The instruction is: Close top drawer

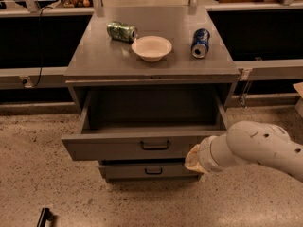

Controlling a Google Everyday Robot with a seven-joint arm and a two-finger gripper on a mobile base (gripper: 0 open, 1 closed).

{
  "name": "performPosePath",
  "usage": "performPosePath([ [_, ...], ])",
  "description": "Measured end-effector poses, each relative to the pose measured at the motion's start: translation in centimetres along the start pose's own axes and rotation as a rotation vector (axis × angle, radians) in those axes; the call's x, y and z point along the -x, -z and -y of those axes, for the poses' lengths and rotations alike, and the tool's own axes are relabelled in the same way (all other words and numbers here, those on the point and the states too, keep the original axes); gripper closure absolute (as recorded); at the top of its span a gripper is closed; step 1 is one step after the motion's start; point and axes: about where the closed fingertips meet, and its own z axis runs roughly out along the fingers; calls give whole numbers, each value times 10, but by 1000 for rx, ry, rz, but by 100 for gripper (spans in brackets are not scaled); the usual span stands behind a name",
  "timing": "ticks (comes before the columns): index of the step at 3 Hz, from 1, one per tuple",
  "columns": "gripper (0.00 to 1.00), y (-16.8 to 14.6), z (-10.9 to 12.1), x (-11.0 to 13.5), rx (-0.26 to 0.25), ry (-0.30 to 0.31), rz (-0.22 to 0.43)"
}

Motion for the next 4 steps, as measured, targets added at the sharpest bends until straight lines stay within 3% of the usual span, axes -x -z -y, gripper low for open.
performPosePath([
  [2,100,-7,74,-12,-88,61,46],
  [3,100,-7,73,-11,-88,61,46],
  [4,100,-13,109,-20,-133,83,66],
])
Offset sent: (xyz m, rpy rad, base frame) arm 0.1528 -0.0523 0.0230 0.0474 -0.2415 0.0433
